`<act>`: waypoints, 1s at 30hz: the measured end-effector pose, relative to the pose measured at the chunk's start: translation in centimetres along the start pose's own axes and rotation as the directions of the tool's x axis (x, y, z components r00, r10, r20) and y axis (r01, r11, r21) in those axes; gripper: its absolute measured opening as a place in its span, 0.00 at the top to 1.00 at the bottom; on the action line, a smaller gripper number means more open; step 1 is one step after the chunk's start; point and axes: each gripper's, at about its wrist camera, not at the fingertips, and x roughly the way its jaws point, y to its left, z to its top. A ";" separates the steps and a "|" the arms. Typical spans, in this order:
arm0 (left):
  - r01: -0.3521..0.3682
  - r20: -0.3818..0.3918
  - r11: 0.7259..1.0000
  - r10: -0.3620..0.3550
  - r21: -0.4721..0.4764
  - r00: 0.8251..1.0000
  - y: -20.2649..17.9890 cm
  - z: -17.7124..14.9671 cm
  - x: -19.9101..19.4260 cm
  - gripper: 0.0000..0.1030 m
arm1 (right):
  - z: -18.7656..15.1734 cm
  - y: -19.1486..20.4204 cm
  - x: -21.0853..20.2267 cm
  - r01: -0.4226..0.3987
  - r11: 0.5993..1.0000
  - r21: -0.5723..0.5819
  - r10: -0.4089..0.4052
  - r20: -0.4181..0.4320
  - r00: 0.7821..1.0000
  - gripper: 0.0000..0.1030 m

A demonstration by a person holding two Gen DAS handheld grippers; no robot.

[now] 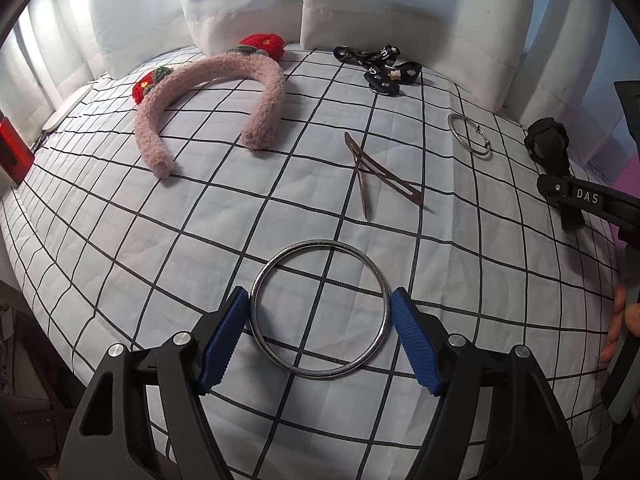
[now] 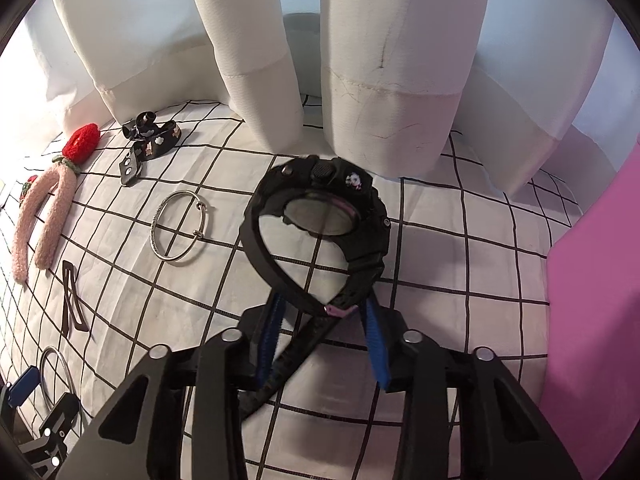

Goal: Organize jewelry

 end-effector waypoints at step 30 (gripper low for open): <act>0.050 0.058 0.998 -0.051 0.030 0.997 2.3 3.5 -3.5 0.32 | -0.9 -2.5 -4.7 -0.144 0.977 0.159 0.137 0.054 0.989 1.00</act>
